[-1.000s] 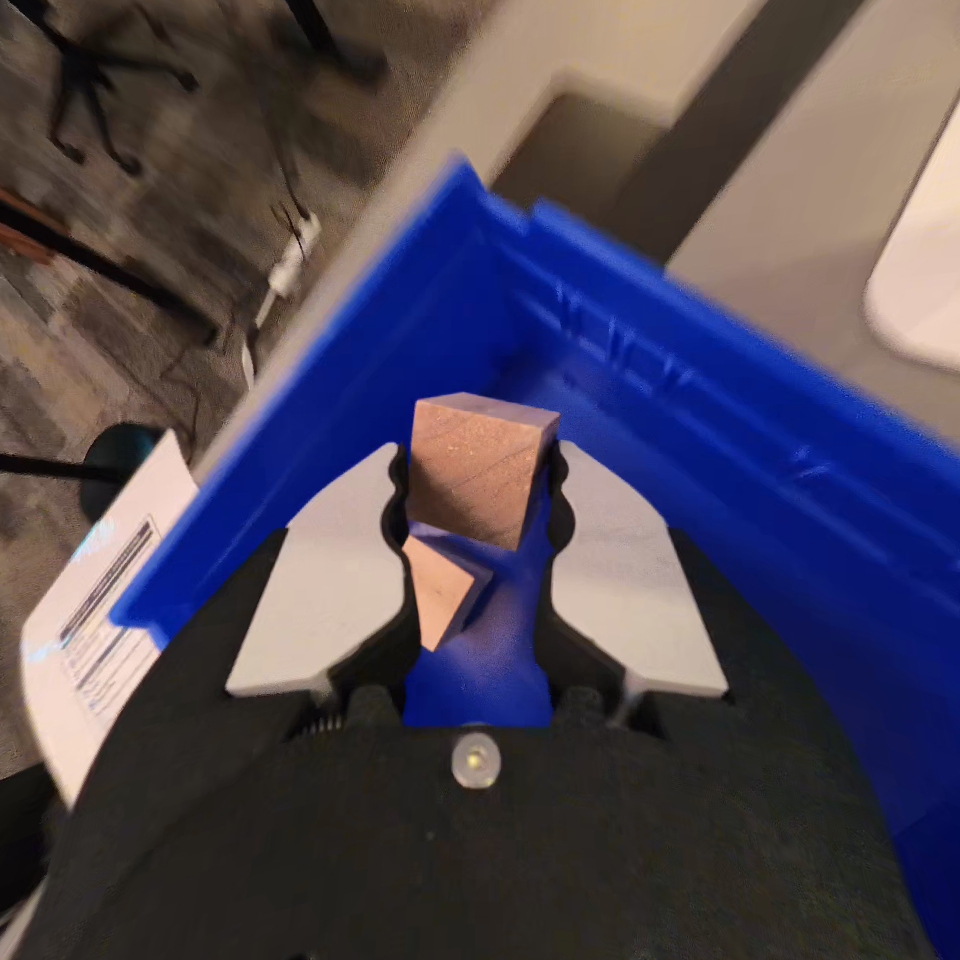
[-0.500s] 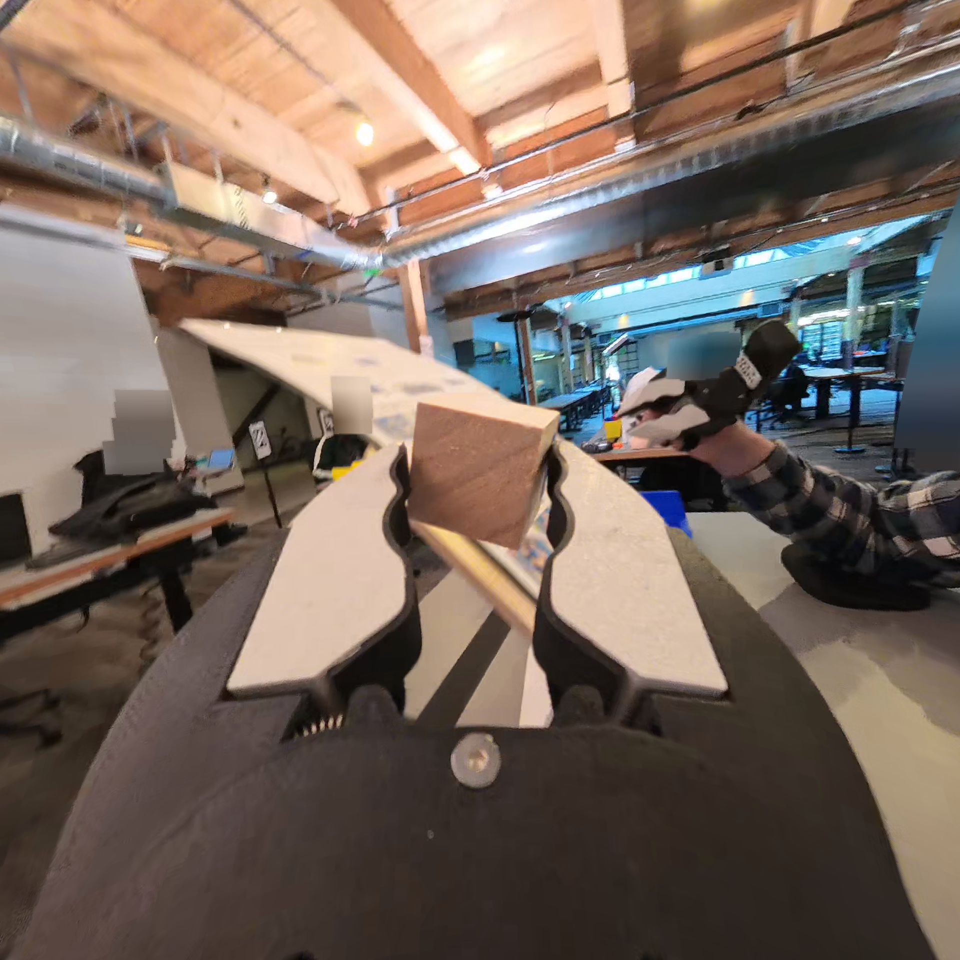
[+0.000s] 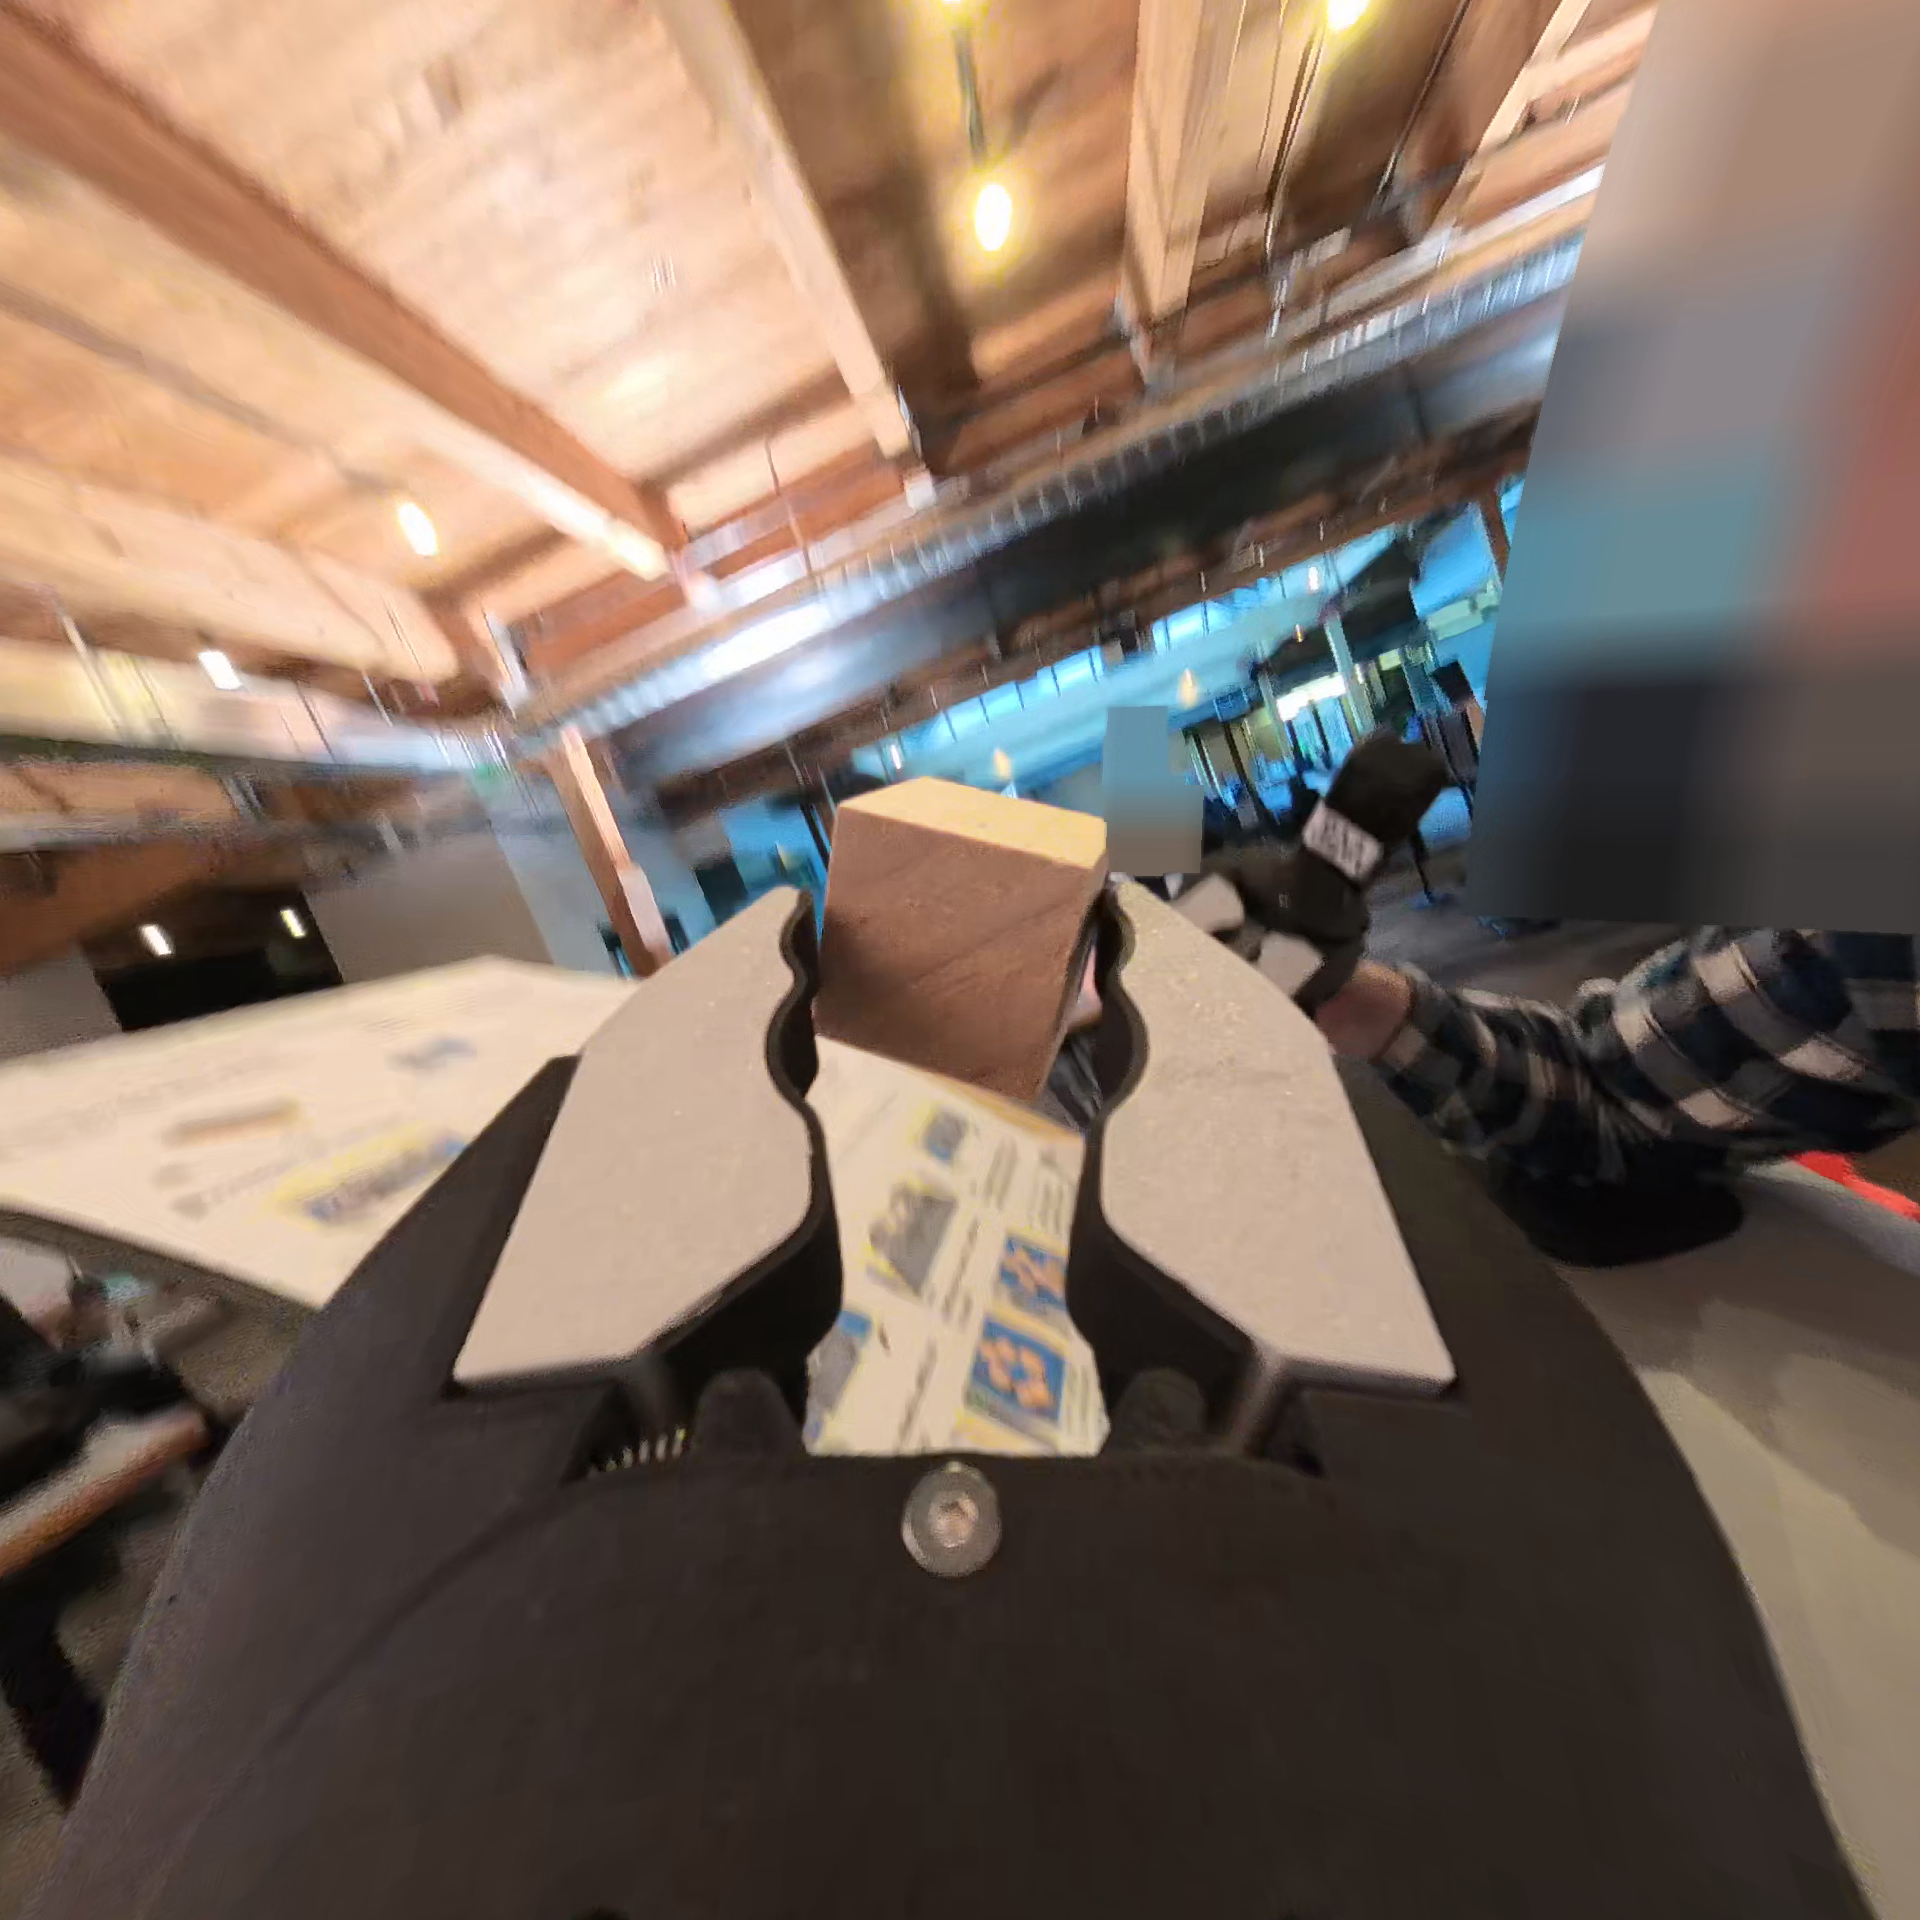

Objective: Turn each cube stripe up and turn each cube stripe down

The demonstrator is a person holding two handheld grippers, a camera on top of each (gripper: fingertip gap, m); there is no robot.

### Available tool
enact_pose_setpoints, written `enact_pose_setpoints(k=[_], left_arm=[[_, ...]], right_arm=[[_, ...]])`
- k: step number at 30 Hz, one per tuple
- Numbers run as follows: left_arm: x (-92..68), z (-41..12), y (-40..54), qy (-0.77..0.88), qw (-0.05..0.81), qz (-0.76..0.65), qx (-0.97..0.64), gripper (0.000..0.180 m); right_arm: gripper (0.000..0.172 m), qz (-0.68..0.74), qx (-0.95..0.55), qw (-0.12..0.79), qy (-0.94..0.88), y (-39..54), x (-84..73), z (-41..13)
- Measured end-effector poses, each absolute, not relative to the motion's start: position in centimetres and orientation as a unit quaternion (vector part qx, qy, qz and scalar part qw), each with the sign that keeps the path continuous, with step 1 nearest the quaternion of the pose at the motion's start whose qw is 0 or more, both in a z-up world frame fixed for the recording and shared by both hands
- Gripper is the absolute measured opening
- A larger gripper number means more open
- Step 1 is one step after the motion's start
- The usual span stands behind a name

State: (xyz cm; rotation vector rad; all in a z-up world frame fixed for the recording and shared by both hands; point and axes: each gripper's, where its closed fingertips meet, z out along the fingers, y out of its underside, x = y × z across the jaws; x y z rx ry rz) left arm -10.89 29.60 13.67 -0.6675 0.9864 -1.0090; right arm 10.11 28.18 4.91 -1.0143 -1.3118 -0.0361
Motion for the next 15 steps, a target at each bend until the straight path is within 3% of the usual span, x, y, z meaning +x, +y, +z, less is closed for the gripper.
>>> enact_pose_setpoints(k=[6, 15], left_arm=[[-10.2, 11.5, 30.7, 0.409, 0.687, -0.510, -0.316, 0.050], [-1.4, 8.8, 25.7, 0.447, 0.665, -0.502, -0.327, 0.050]], right_arm=[[0.028, 0.036, -0.439, 0.684, -0.581, 26.6, 8.8, 5.2], [0.056, 0.140, -0.444, 0.679, -0.568, 24.2, 5.1, 4.1]])
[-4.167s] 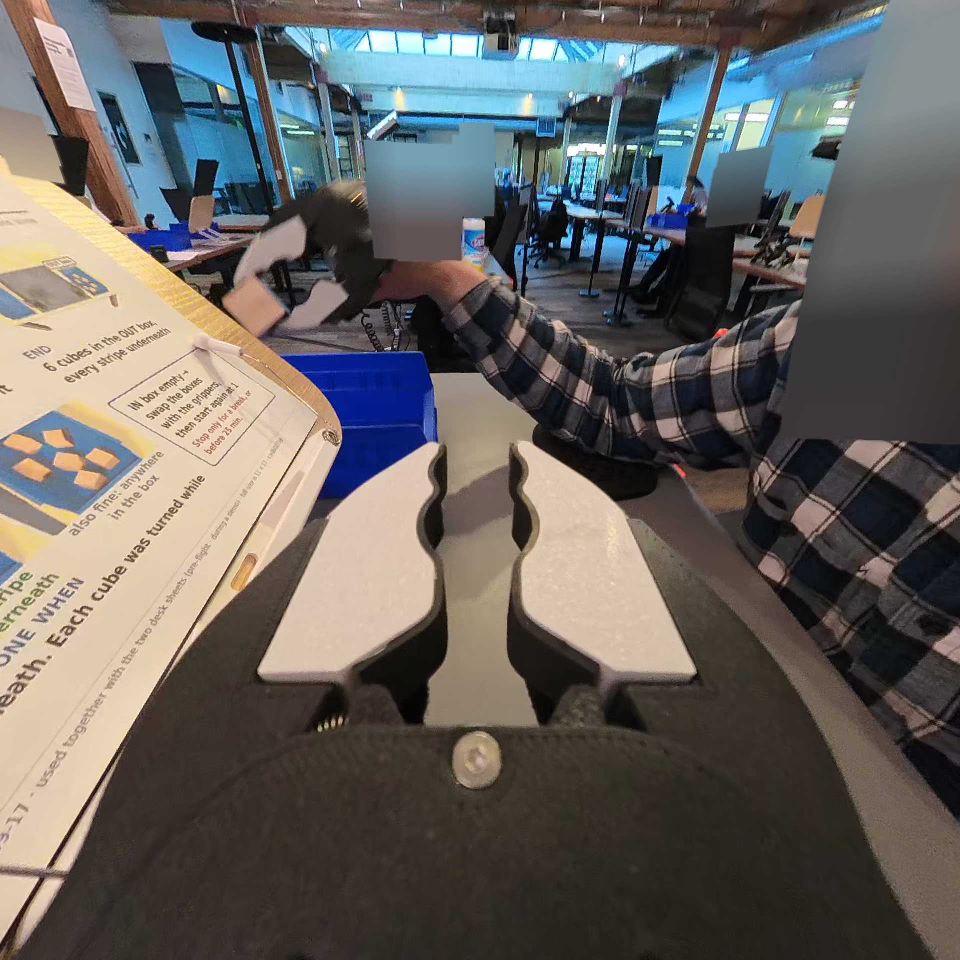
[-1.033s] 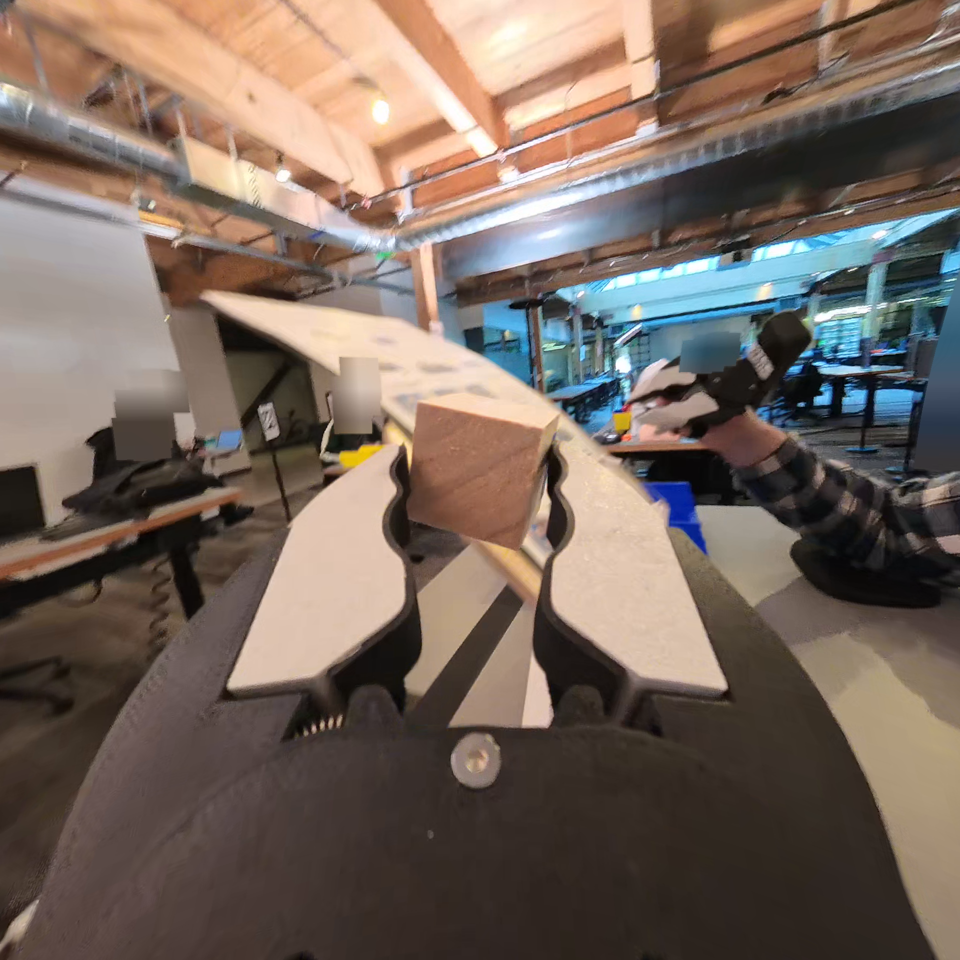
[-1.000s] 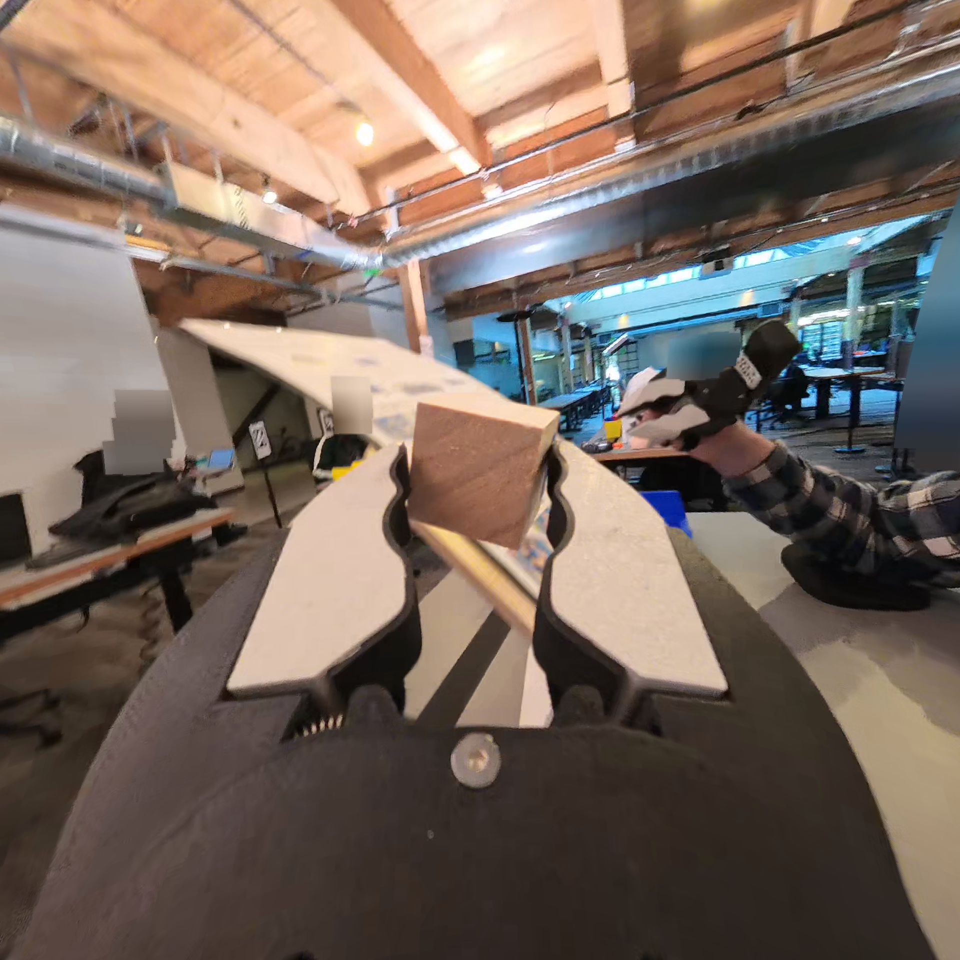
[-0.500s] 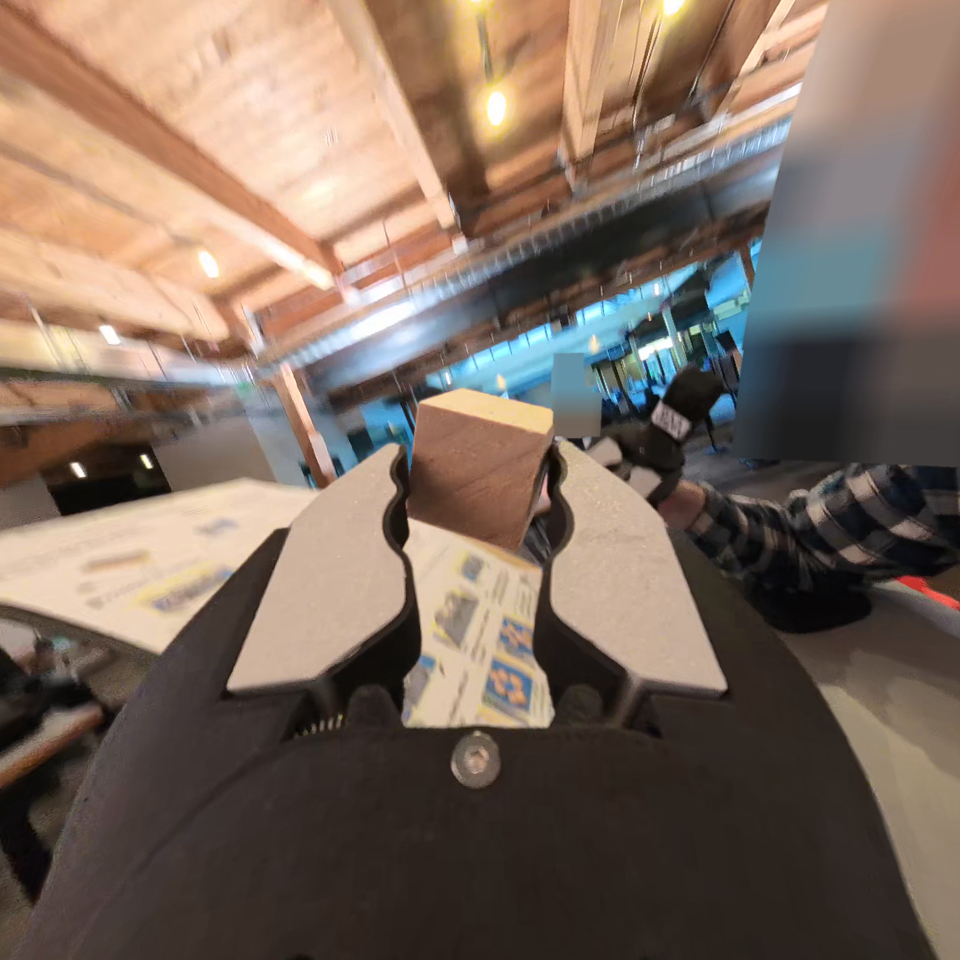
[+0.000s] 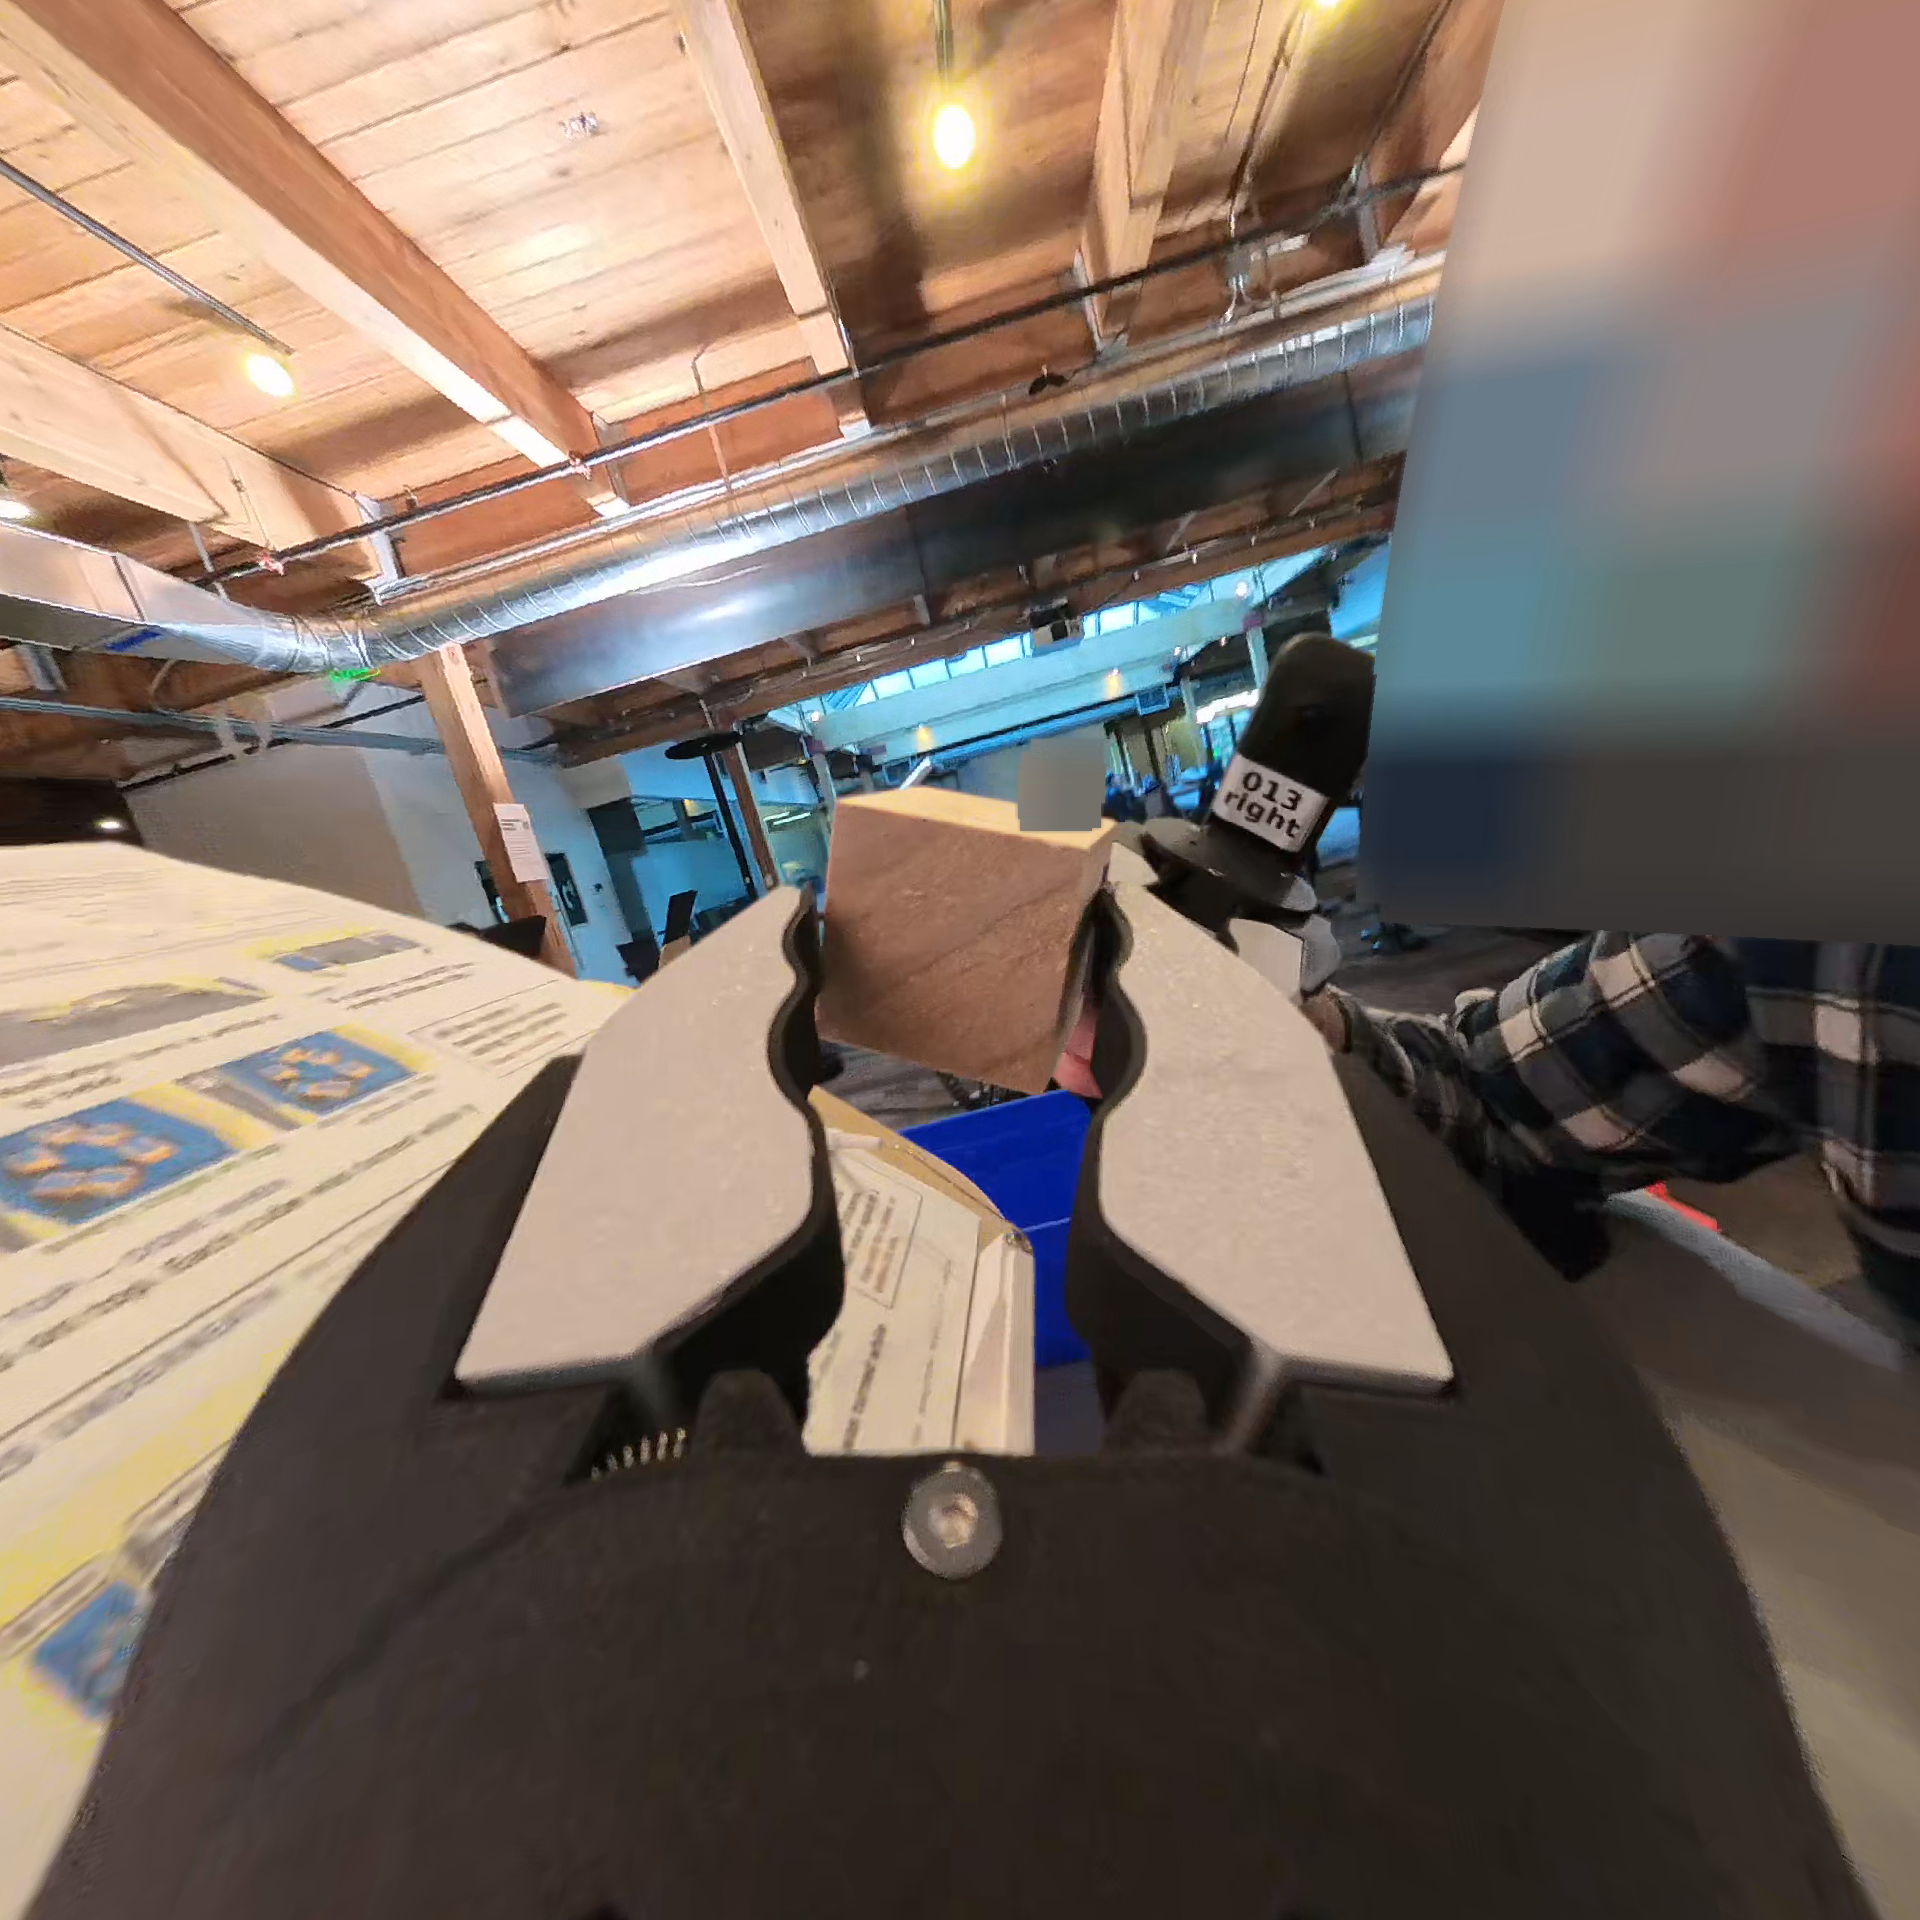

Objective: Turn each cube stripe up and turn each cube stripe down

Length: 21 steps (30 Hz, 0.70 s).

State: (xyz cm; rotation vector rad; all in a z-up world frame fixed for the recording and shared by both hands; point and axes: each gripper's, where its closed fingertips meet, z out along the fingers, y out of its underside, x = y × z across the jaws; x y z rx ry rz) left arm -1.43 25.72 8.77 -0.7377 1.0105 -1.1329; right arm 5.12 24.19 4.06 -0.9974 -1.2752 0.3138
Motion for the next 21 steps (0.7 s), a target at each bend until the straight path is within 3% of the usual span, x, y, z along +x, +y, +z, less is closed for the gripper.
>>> enact_pose_setpoints(k=[9, 21], left_arm=[[4.3, 7.2, 21.7, 0.445, 0.652, -0.522, -0.324, 0.050], [6.0, 6.0, 21.5, 0.444, 0.646, -0.522, -0.336, 0.048]], right_arm=[[0.055, 0.214, -0.443, 0.697, -0.522, 22.8, 4.5, 5.3], [0.044, 0.255, -0.444, 0.657, -0.553, 22.0, 4.9, 5.4]])
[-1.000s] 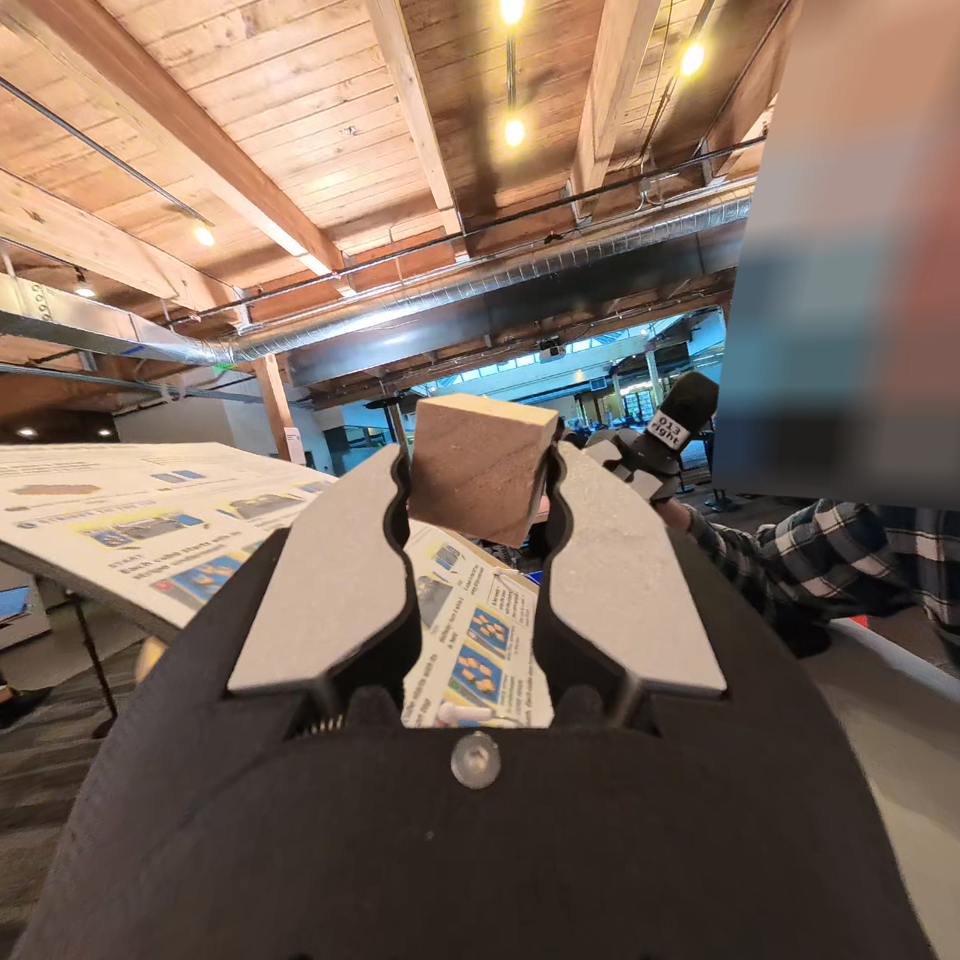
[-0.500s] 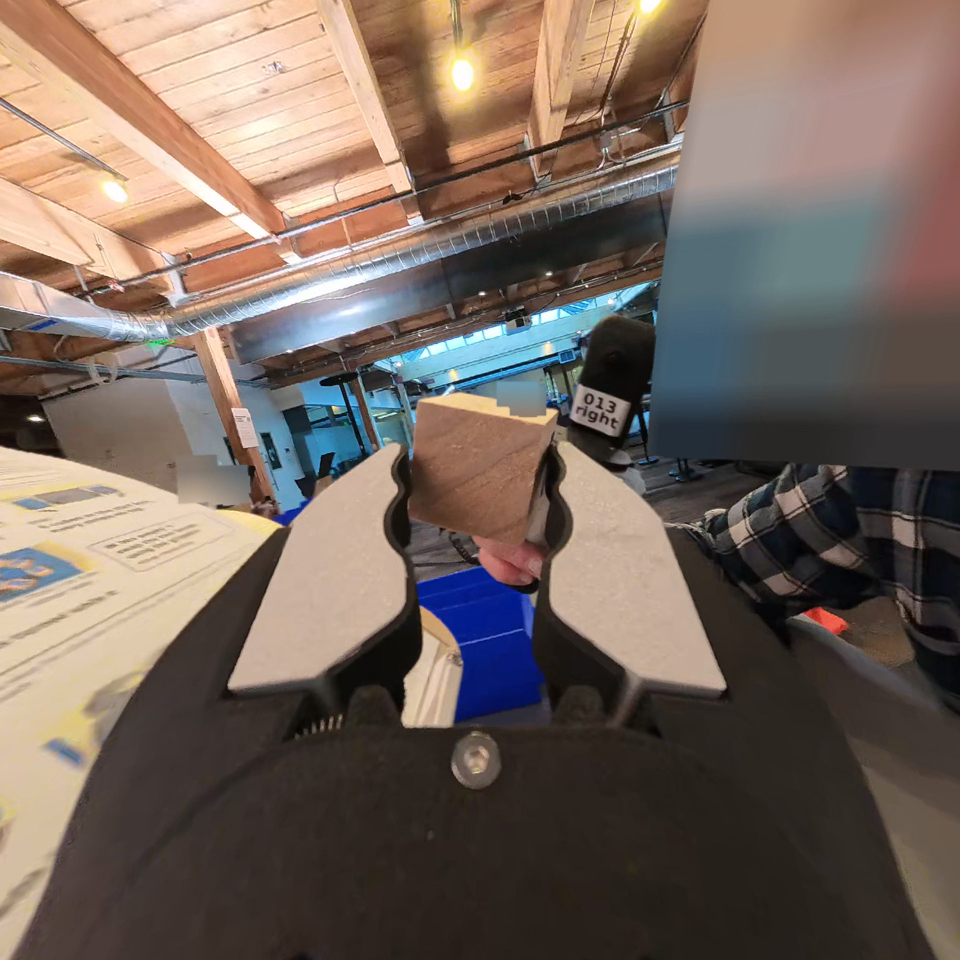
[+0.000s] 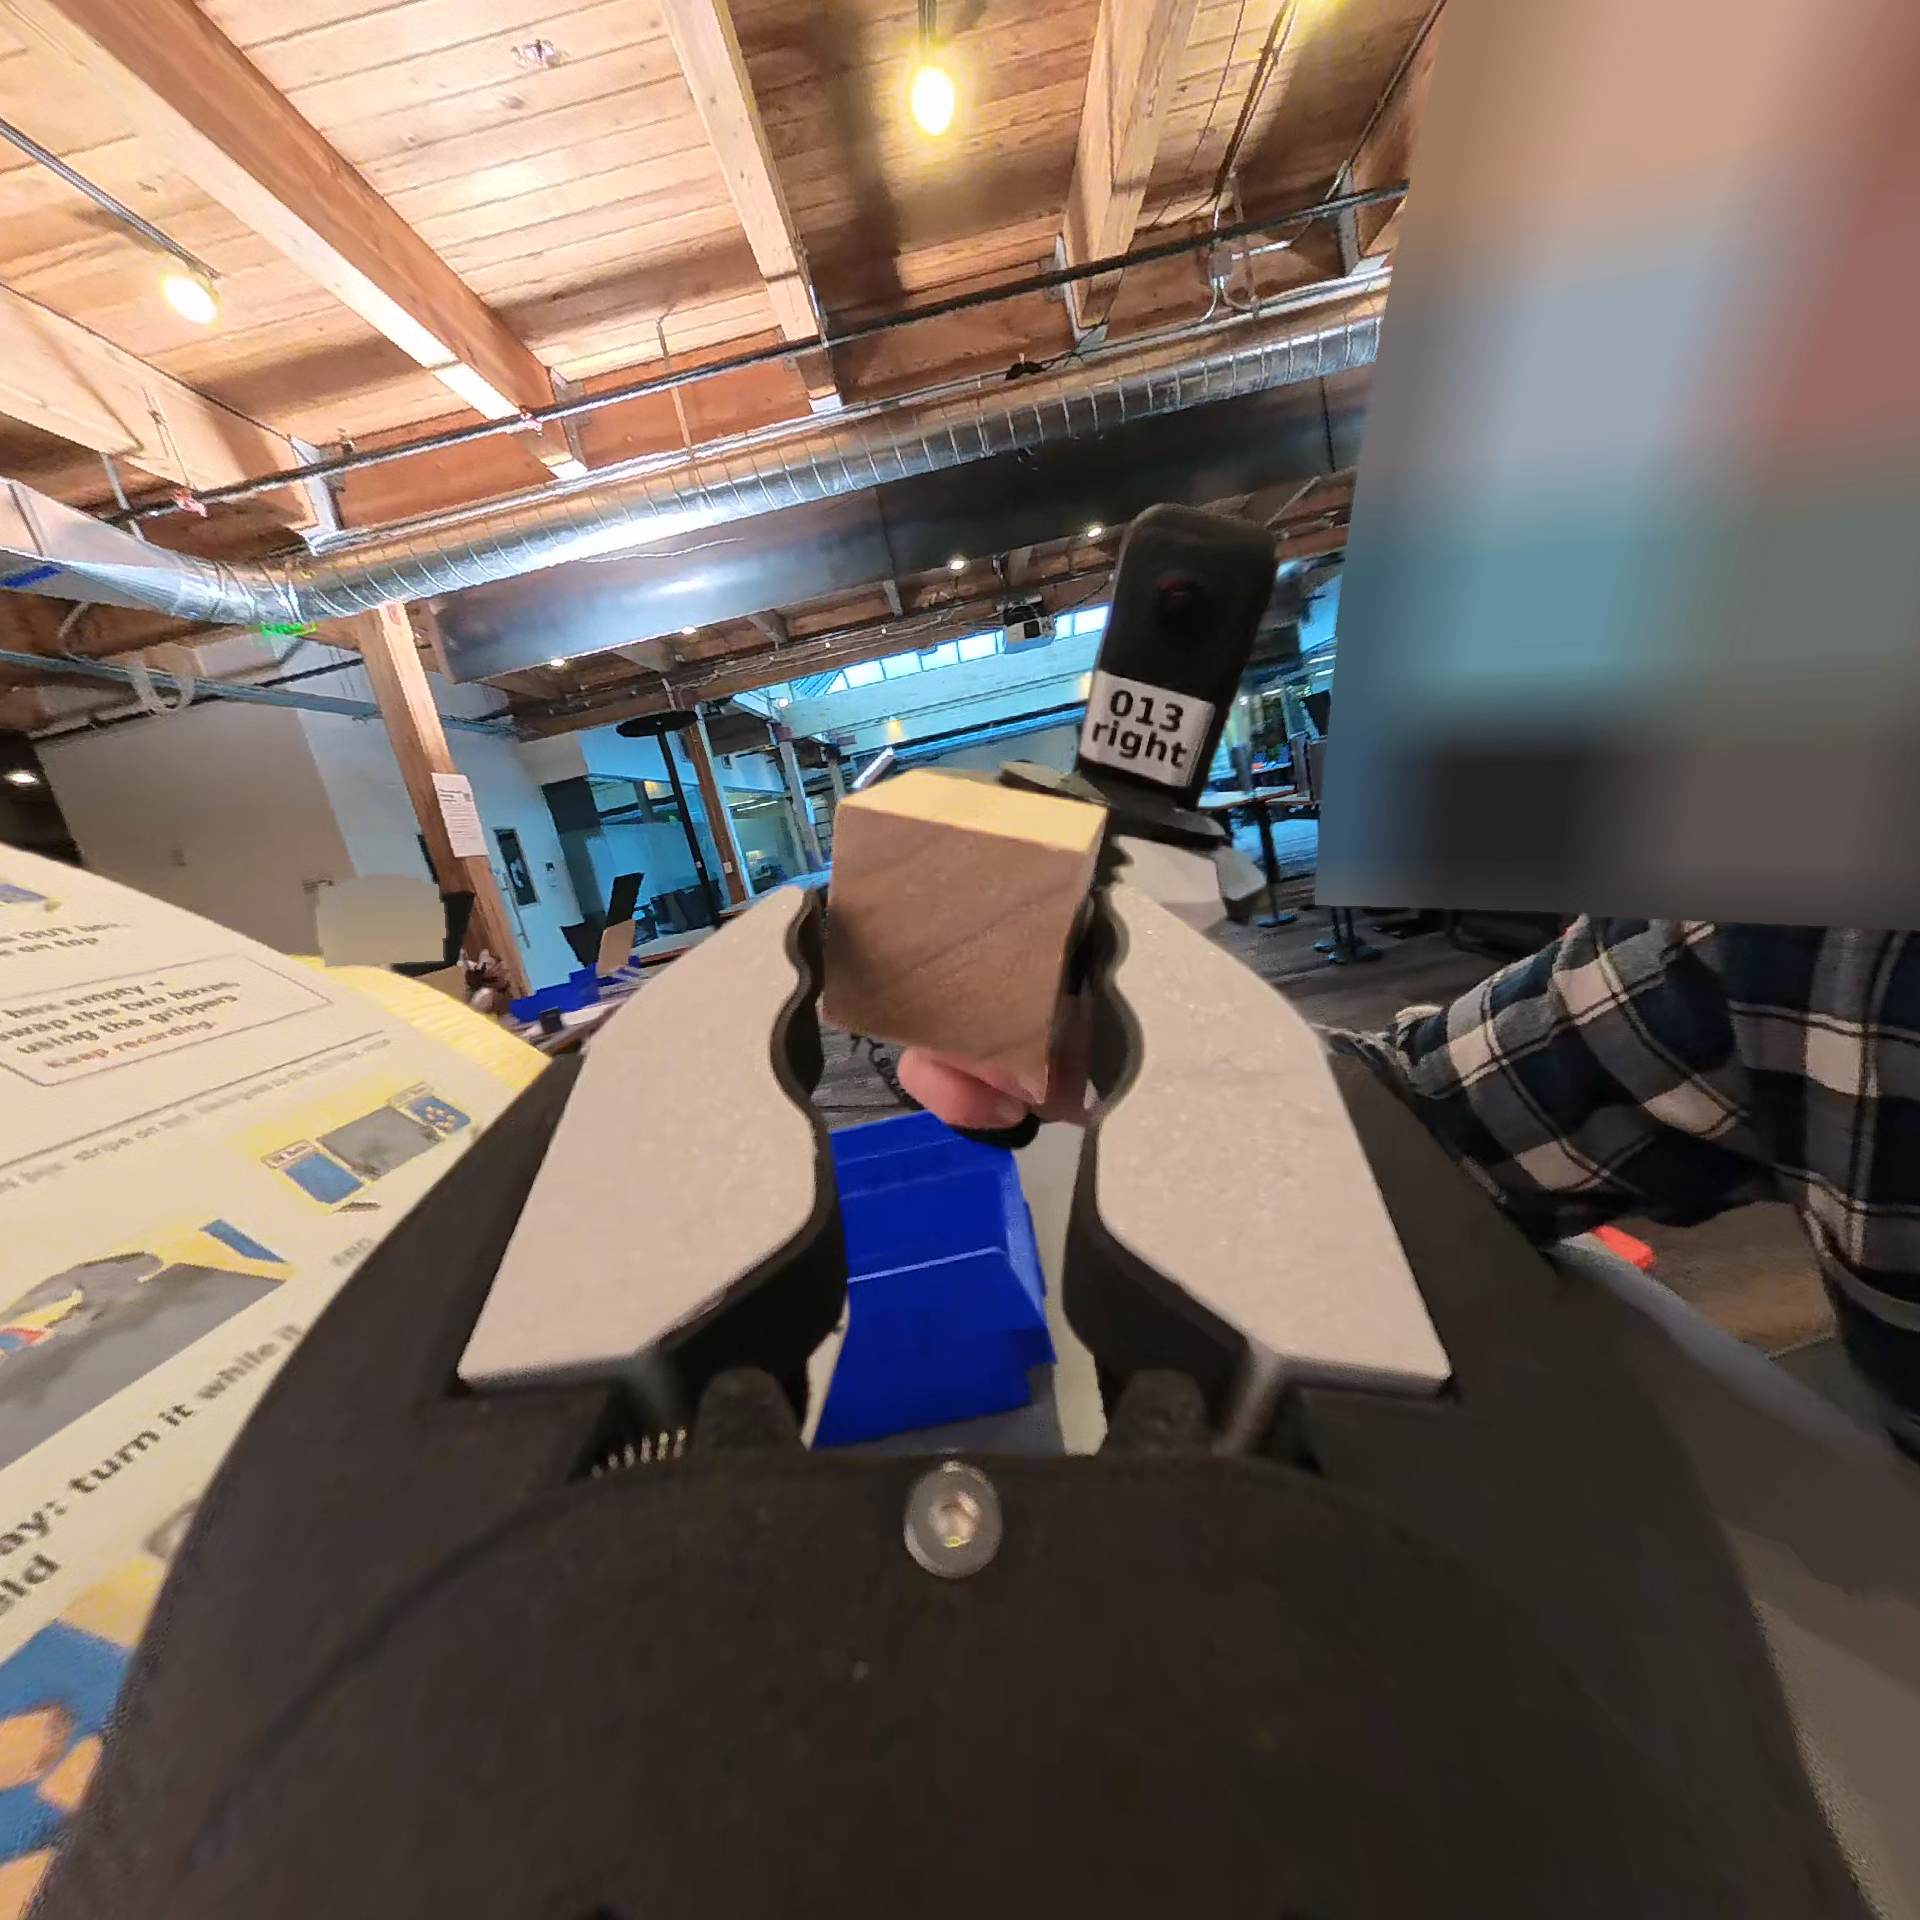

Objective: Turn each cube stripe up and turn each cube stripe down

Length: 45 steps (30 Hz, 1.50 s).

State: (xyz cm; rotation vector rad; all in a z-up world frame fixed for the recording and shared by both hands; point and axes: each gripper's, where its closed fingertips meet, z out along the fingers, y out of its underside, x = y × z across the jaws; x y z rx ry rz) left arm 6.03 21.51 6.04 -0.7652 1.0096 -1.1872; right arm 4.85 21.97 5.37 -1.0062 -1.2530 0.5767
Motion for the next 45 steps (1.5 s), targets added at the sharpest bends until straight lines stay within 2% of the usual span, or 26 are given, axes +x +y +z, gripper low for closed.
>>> enact_pose_setpoints(k=[3, 5, 9, 11, 17, 21, 24, 31, 32, 33, 35, 37, 41, 45], left_arm=[[5.2, 7.2, 21.2, 0.454, 0.662, -0.497, -0.329, 0.046], [4.4, 8.0, 21.0, 0.467, 0.674, -0.471, -0.326, 0.040], [2.6, 9.4, 21.6, 0.471, 0.703, -0.418, -0.330, 0.029], [1.7, 10.0, 21.9, 0.465, 0.710, -0.413, -0.330, 0.029], [0.0, 10.9, 22.6, 0.459, 0.722, -0.396, -0.334, 0.026], [-0.8, 11.1, 23.0, 0.458, 0.723, -0.392, -0.338, 0.026], [-1.6, 11.3, 23.5, 0.456, 0.727, -0.382, -0.342, 0.026], [-3.3, 11.8, 24.4, 0.451, 0.731, -0.372, -0.351, 0.026], [-3.5, 11.8, 24.5, 0.452, 0.732, -0.367, -0.353, 0.026], [-3.8, 11.9, 24.6, 0.455, 0.732, -0.361, -0.355, 0.026], [-4.6, 12.1, 25.0, 0.456, 0.739, -0.340, -0.361, 0.026], [-6.1, 12.4, 25.7, 0.454, 0.750, -0.304, -0.373, 0.027], [-11.2, 12.0, 29.4, 0.437, 0.760, -0.184, -0.443, 0.029], [-18.5, 7.6, 36.3, 0.398, 0.696, 0.030, -0.597, 0.043]], right_arm=[[0.045, 0.205, -0.453, 0.628, -0.599, 23.1, 7.5, 5.5], [0.044, 0.107, -0.478, 0.592, -0.641, 25.3, 11.1, 4.3], [0.044, -0.089, -0.558, 0.502, -0.655, 31.7, 21.1, 1.1], [0.045, -0.129, -0.595, 0.439, -0.660, 33.8, 25.6, -1.7], [0.045, -0.142, -0.713, 0.227, -0.648, 37.7, 35.8, -12.4], [0.045, -0.117, -0.744, 0.145, -0.641, 38.5, 38.9, -17.7], [0.045, -0.109, -0.756, 0.099, -0.638, 38.1, 40.1, -19.6], [0.045, -0.115, -0.748, 0.069, -0.650, 38.8, 39.4, -22.1], [0.051, -0.125, -0.752, 0.077, -0.642, 39.3, 39.3, -22.0], [0.065, -0.138, -0.752, 0.085, -0.639, 39.6, 39.2, -21.8], [0.070, -0.154, -0.748, 0.100, -0.638, 39.9, 39.0, -20.9], [0.068, -0.161, -0.741, 0.139, -0.637, 40.3, 38.0, -18.9], [0.048, -0.192, -0.721, 0.221, -0.628, 41.0, 36.5, -14.5], [0.043, -0.224, -0.706, 0.245, -0.625, 41.8, 35.9, -13.5]])
